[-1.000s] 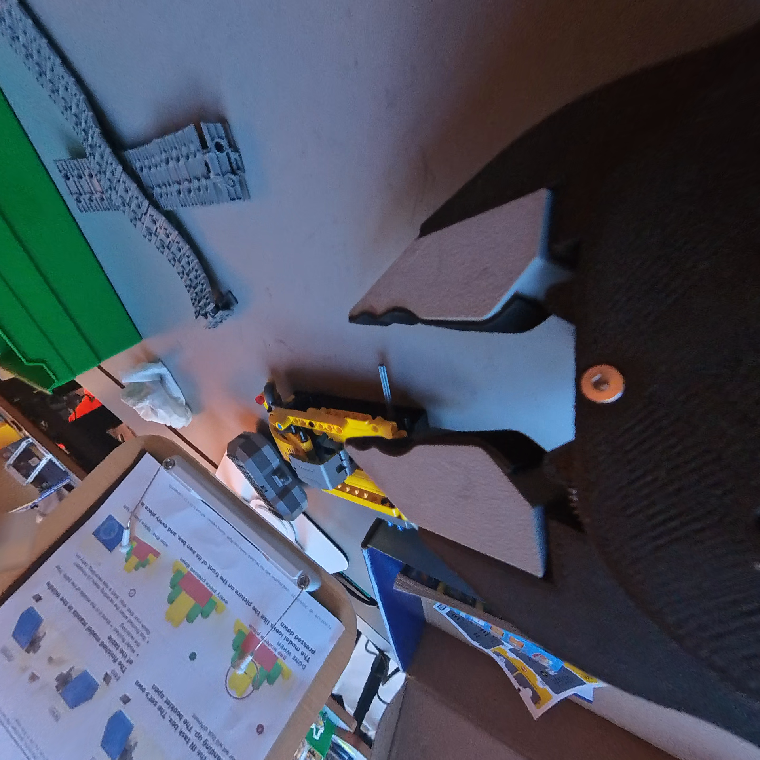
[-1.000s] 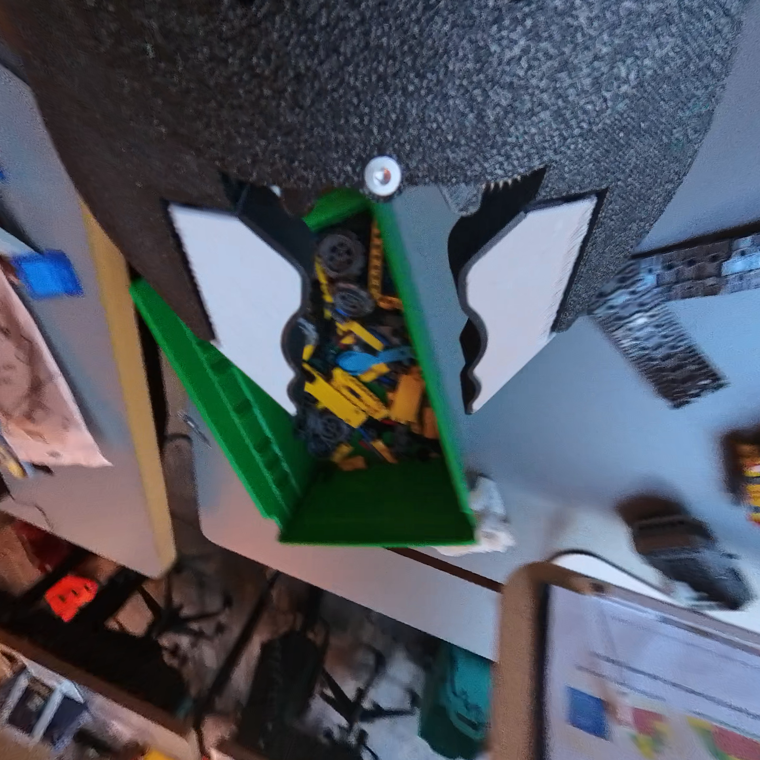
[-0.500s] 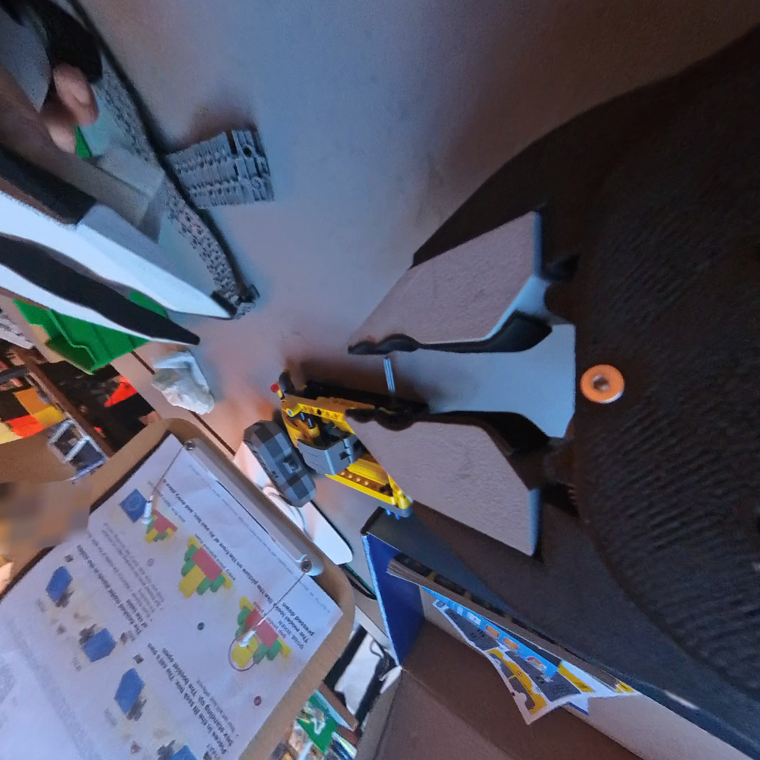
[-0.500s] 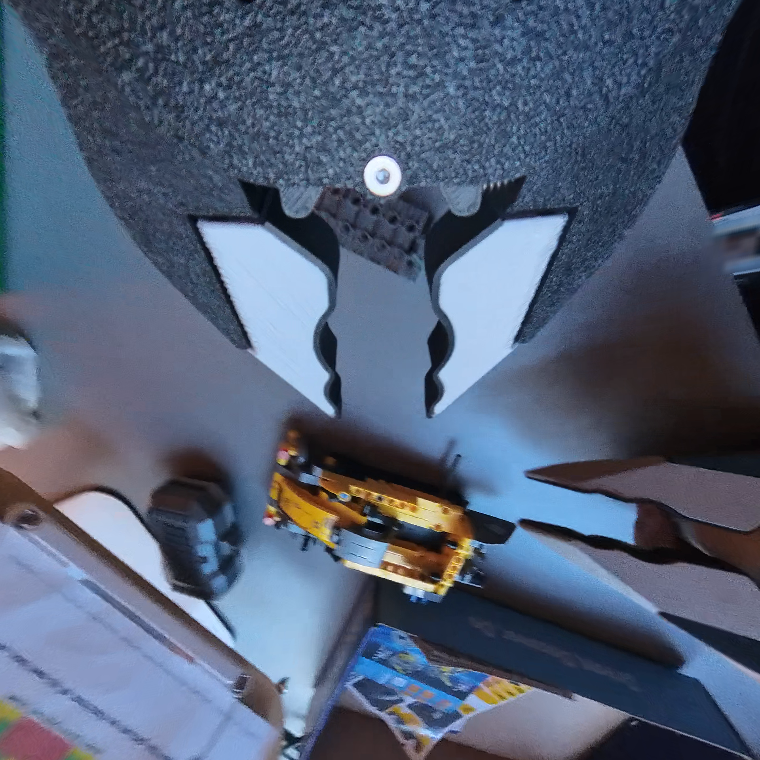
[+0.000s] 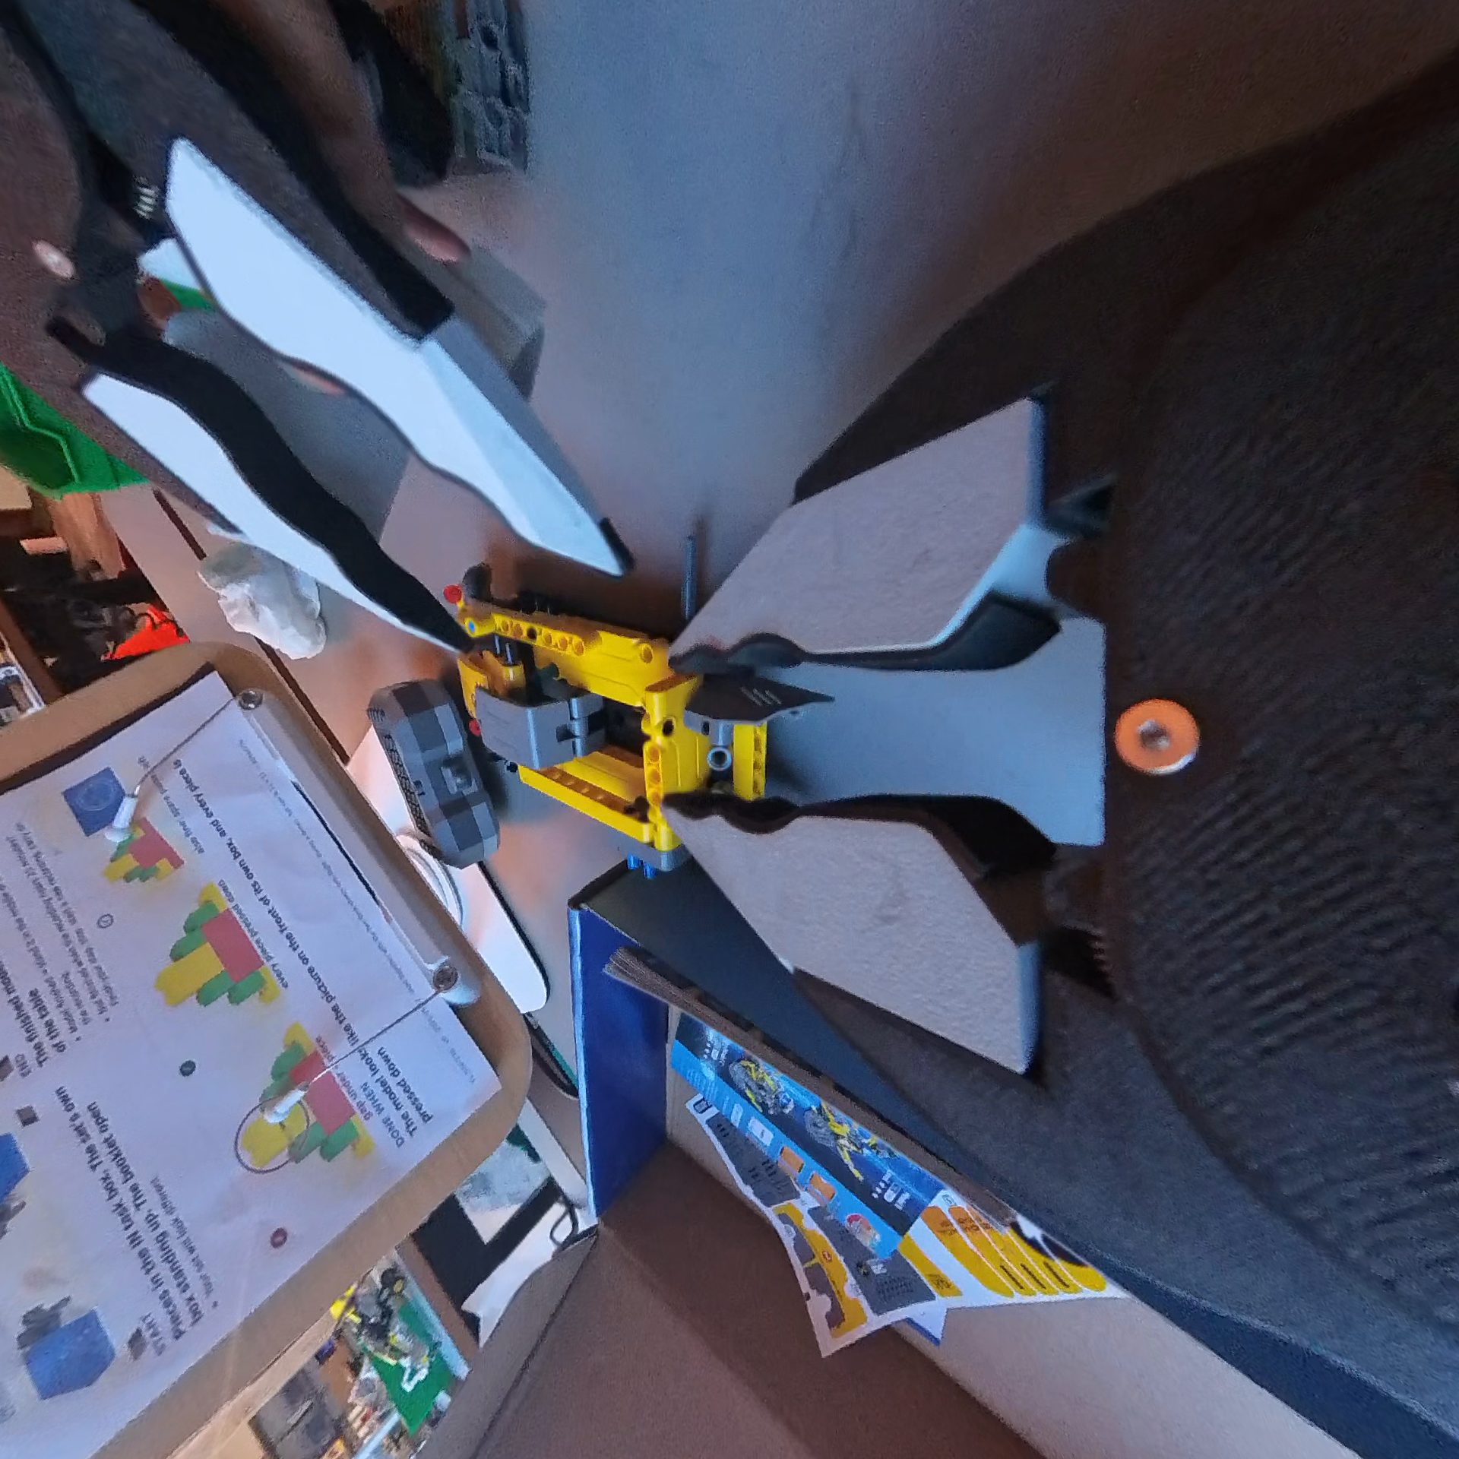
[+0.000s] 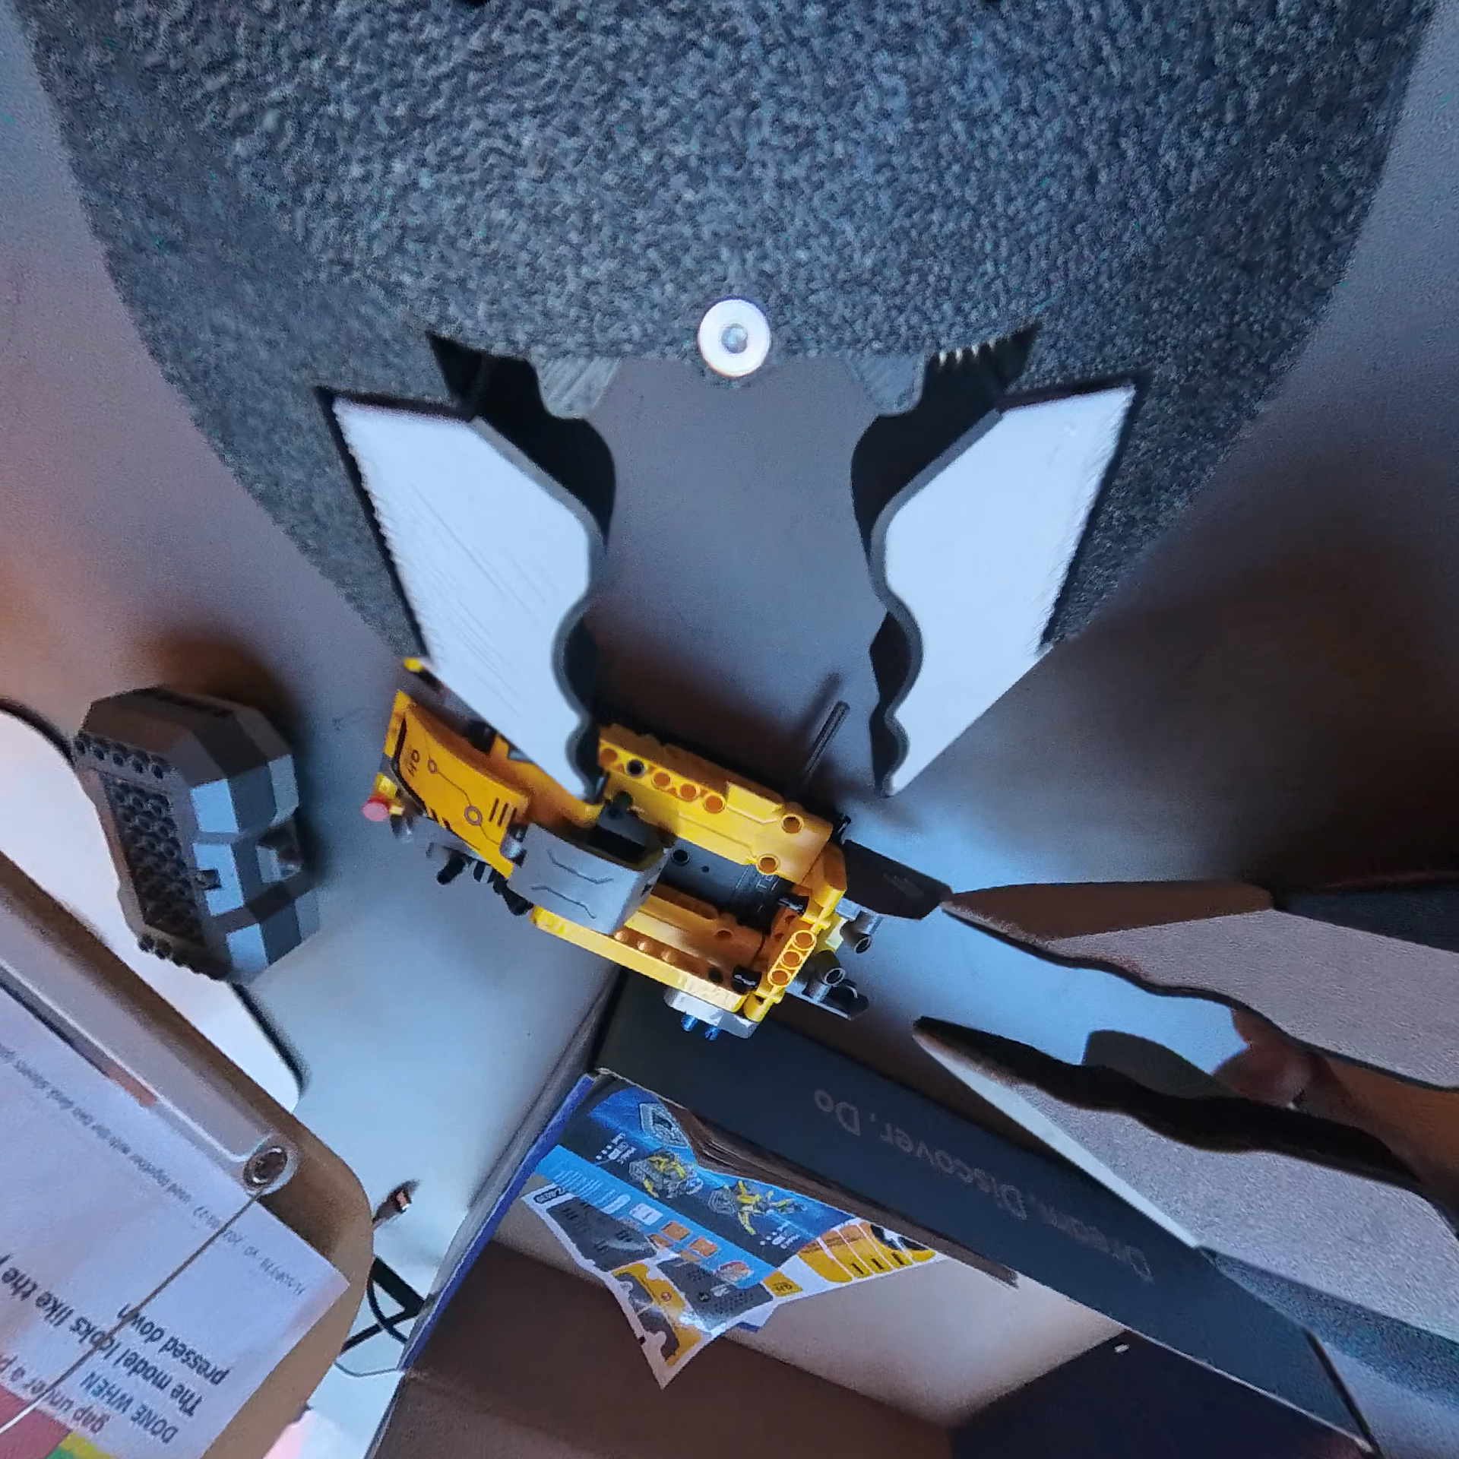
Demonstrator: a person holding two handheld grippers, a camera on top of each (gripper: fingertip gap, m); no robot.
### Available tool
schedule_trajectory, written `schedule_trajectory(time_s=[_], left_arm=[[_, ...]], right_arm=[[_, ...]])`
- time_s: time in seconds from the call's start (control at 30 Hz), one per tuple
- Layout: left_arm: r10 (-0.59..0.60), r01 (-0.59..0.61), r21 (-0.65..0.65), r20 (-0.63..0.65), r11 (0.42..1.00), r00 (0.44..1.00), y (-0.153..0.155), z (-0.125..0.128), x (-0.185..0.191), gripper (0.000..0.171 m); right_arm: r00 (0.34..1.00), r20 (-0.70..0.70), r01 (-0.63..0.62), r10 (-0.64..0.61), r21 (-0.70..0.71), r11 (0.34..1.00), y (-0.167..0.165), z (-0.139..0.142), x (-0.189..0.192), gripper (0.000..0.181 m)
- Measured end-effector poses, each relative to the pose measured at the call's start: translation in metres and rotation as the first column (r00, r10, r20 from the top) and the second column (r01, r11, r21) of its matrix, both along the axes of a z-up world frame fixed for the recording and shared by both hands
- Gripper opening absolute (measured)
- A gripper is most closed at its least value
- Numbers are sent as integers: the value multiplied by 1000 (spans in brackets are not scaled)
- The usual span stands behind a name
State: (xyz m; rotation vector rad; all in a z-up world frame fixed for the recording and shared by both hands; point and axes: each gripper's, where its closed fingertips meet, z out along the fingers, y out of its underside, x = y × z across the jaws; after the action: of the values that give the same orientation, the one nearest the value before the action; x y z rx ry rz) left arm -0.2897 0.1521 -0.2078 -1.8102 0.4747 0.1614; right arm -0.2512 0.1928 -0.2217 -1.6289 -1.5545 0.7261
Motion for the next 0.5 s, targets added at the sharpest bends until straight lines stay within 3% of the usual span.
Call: schedule_trajectory(time_s=[0.17,0.23,0.3,0.33,0.4,0.43,0.5], left_arm=[[57,-57,3,-20,998,998,5,-1,-11,67],[56,-56,-1,-18,998,998,5,-1,-12,49],[49,-49,0,1,999,999,5,0,-12,40],[52,-52,-3,12,999,999,5,0,-13,43],[64,-64,-12,38,998,997,7,0,-17,66],[60,-59,-29,54,998,997,7,-1,-17,71],[54,-50,-61,69,997,996,8,-4,-19,71]], right_arm=[[1000,-6,9,-9,58,998,4,-3,-8,59],[1000,-22,13,-11,77,997,4,1,-9,50],[999,-25,31,-29,92,995,7,0,-8,67],[999,-24,35,-33,88,995,8,-1,-7,69],[999,-43,12,-8,76,997,3,2,-7,49],[998,-56,16,-12,71,997,4,4,-6,49],[996,-83,41,-38,33,999,9,7,-4,72]])
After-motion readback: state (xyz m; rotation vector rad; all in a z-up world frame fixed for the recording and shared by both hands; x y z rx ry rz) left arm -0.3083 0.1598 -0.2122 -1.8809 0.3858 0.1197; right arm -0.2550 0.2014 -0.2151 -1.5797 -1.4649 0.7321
